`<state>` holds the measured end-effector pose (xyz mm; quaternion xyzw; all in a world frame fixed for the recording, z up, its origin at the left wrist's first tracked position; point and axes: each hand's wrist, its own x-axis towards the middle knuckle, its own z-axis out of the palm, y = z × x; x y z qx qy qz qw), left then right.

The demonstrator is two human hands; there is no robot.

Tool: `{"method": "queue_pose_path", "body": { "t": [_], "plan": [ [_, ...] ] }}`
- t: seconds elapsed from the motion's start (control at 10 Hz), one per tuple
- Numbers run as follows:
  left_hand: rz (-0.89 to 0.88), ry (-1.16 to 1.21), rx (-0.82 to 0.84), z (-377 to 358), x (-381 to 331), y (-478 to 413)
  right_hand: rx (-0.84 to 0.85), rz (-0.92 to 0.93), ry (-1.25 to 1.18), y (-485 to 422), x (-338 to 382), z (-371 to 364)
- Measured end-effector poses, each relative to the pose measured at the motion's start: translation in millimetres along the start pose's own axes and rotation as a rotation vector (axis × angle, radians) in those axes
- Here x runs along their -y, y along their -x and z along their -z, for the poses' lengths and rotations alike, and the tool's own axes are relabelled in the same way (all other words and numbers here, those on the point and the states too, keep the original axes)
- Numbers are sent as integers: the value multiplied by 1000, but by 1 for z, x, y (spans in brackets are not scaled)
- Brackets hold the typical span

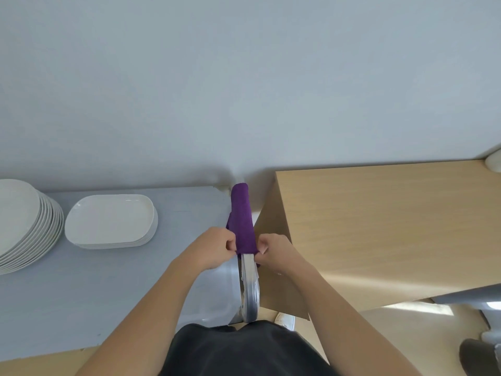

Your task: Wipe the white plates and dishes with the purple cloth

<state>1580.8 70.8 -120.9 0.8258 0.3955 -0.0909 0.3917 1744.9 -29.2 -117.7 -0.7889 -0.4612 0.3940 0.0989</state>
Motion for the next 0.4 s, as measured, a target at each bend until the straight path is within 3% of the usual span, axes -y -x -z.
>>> {"method": "queue_pose_path", "body": {
  "t": [0.1,0.2,0.3,0.4],
  "plan": [
    [18,71,55,1,3,1,74,-44,60,3,8,4],
    [28,111,-42,4,3,-3,-97,0,-81,3,16,10],
    [57,147,-85,1,-1,-2,-150,9,-208,6,23,8],
    [59,166,-39,0,-4,3,-100,0,-198,6,22,8]
  ]
}}
